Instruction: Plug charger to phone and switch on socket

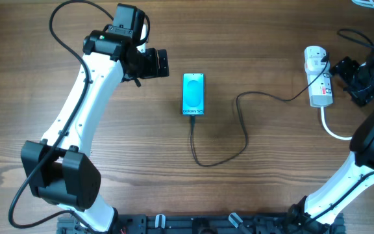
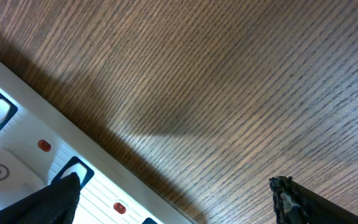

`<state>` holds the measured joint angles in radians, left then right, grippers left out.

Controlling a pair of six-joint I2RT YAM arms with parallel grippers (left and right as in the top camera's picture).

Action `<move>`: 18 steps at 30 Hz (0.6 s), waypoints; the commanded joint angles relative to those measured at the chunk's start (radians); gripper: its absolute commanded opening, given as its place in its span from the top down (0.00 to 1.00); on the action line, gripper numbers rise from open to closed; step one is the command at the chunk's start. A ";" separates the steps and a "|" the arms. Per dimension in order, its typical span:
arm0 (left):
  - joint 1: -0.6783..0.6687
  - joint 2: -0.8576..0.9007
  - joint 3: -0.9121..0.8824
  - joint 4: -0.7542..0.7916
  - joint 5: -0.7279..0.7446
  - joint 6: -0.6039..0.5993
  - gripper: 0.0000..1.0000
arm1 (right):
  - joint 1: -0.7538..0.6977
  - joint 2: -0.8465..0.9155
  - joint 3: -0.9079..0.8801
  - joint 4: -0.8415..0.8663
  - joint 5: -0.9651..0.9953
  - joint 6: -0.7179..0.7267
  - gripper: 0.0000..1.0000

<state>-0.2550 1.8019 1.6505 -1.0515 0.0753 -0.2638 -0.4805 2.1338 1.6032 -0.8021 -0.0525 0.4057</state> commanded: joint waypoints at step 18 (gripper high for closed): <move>-0.002 0.005 -0.003 0.000 -0.010 0.020 0.00 | 0.004 0.019 -0.092 0.113 -0.107 0.013 0.00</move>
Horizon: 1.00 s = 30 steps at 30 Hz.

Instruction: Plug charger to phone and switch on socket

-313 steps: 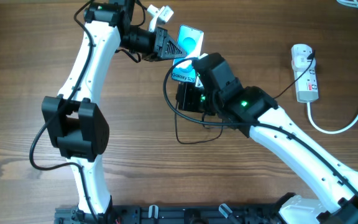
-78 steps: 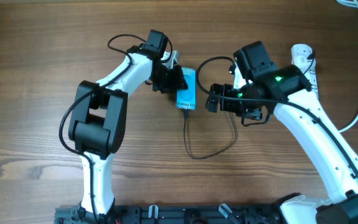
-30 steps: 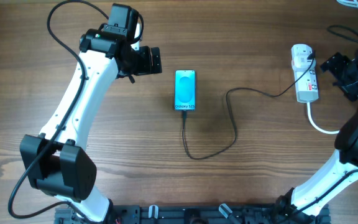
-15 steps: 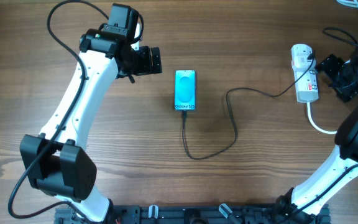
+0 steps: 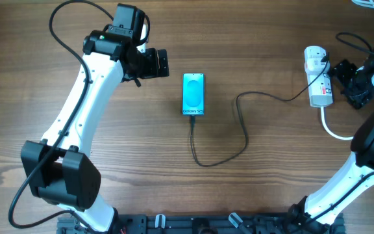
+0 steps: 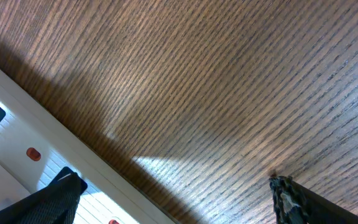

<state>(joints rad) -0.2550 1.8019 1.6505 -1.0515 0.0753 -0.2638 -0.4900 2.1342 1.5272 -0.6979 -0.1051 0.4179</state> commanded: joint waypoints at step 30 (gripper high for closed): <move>-0.002 0.005 -0.003 0.000 -0.010 0.021 0.00 | 0.041 0.019 -0.016 -0.014 -0.077 -0.034 0.00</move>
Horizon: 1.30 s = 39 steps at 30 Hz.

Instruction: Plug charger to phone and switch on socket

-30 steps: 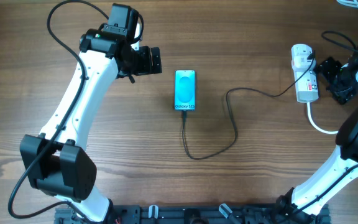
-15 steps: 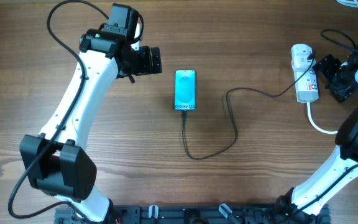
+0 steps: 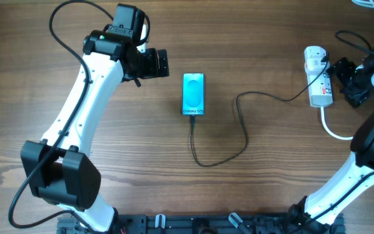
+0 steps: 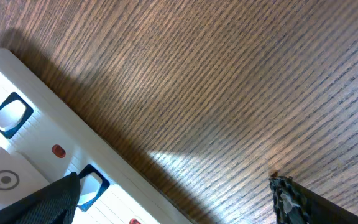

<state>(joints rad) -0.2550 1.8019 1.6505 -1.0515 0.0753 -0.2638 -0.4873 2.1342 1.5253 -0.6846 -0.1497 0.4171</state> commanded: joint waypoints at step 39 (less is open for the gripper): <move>-0.002 0.005 -0.003 0.000 -0.010 0.021 0.00 | 0.539 -1.442 -0.576 -0.497 -0.050 0.109 0.00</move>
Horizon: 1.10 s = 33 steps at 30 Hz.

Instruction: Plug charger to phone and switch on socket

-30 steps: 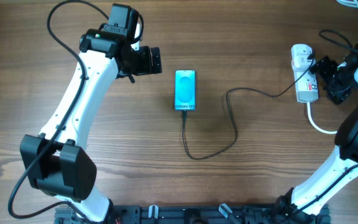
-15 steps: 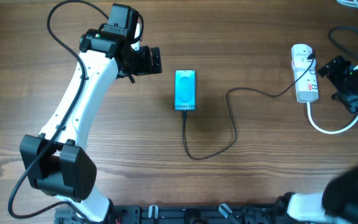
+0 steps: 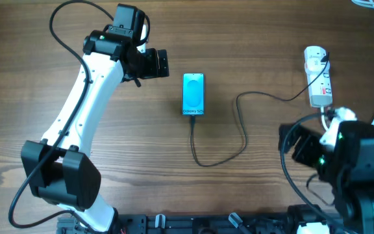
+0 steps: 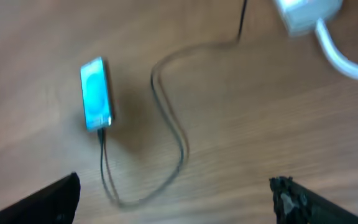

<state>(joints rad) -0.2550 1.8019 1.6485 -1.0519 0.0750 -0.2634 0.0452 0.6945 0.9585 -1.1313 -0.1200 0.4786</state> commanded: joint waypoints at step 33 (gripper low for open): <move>-0.002 0.005 -0.001 0.000 -0.009 0.020 0.00 | 0.006 -0.003 -0.009 -0.050 -0.042 0.072 0.00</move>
<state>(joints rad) -0.2550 1.8019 1.6485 -1.0515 0.0750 -0.2638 0.0452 0.6952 0.9558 -1.1889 -0.1753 0.5705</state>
